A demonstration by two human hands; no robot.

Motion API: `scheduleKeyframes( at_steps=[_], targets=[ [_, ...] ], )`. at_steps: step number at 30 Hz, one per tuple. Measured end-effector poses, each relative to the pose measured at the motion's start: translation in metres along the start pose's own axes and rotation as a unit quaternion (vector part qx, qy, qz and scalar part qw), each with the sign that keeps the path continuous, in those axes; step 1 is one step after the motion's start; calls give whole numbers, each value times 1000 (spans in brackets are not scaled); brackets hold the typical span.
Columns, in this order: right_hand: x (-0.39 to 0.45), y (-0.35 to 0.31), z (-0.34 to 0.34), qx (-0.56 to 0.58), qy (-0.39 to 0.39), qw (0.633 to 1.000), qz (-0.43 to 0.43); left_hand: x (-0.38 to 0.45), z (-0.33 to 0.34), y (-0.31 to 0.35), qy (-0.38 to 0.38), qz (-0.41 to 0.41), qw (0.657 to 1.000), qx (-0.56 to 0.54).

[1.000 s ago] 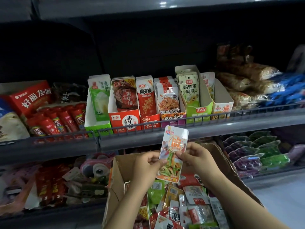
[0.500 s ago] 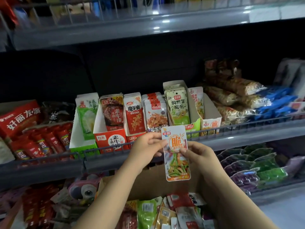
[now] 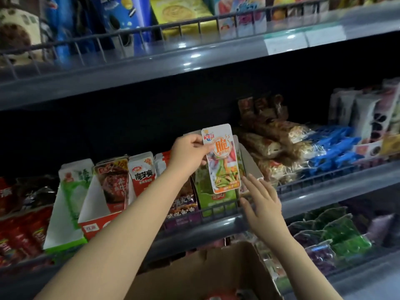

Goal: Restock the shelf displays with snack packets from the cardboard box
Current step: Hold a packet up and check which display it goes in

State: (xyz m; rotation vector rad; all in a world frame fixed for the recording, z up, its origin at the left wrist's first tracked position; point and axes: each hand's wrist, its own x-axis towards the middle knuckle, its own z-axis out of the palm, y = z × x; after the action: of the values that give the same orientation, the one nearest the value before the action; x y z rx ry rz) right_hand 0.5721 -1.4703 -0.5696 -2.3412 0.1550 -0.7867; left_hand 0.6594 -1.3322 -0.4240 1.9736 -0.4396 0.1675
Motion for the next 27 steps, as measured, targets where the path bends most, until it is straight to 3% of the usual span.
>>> scheduleKeyframes(
  at_steps=[7,12,27],
  targets=[
    [3,9,-5,-51,-64,997,5,50,40,10,53,0,999,-14],
    [4,12,-7,-33,-69,997,-3,69,68,-3,74,1,995,60],
    [3,15,-4,-16,-73,997,-13,95,86,-31,12,53,957,284]
  ],
)
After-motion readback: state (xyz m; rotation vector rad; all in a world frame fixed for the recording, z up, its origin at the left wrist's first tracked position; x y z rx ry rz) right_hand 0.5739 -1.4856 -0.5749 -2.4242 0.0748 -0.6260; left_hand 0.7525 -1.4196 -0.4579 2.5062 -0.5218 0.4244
